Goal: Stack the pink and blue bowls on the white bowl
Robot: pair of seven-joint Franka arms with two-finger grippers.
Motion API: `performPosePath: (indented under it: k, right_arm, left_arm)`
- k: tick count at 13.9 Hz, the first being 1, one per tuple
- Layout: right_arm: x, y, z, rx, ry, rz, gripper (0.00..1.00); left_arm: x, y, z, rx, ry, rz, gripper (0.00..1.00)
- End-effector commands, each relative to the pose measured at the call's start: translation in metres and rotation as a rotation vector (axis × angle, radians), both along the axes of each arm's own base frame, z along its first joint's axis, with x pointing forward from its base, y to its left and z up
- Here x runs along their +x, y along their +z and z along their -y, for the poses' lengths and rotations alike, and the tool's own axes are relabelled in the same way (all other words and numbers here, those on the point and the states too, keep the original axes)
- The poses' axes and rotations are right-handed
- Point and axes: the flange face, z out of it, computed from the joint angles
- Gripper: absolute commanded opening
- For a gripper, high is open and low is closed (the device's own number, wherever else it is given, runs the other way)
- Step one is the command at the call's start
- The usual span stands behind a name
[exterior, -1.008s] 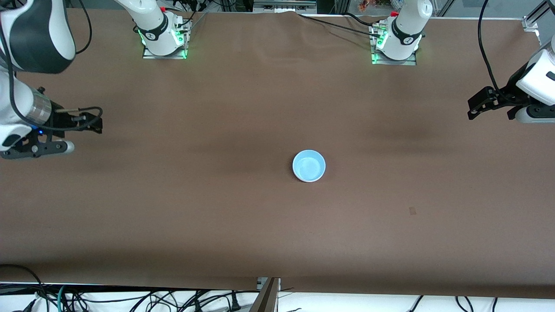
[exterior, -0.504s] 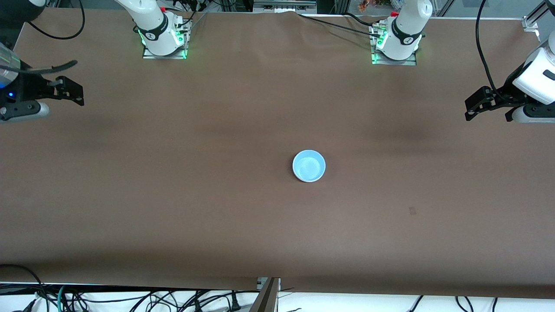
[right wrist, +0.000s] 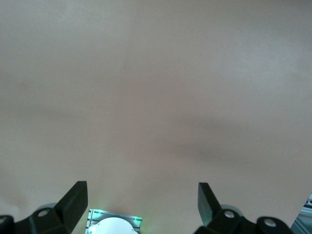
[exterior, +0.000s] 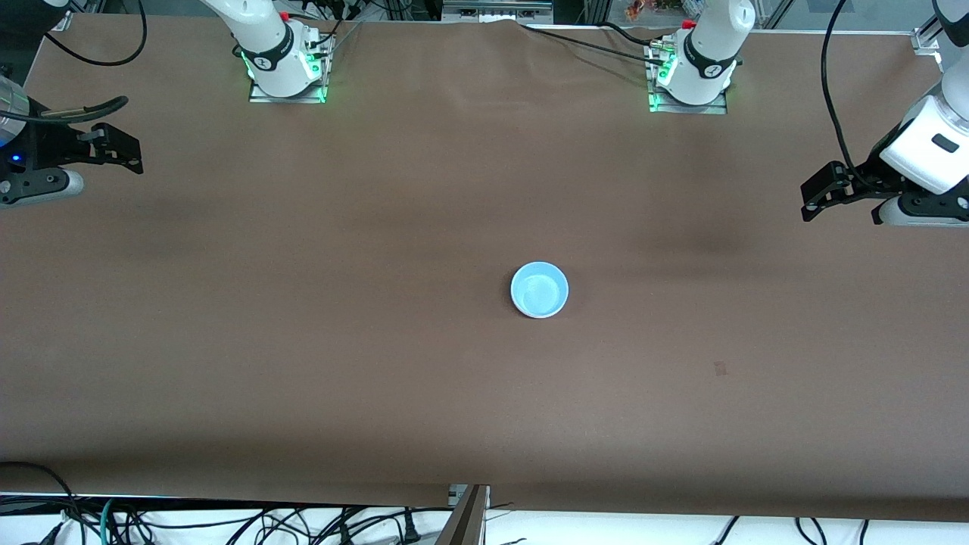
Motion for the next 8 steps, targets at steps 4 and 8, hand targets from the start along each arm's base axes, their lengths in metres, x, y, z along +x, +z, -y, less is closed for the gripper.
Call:
performPosePath:
  k: [4,8]
  right_arm:
    - [-0.0051,0.0036,0.0070,0.002,-0.032,-0.008,1.00]
    - [0.0008,0.0054,0.0071,-0.001,-0.030,-0.005,1.00]
  left_arm:
    - [-0.0061,0.0130,0.0107,0.003,-0.021,0.010,1.00]
    - [-0.0108,0.0156,0.0183,0.005,-0.037,0.004,1.00]
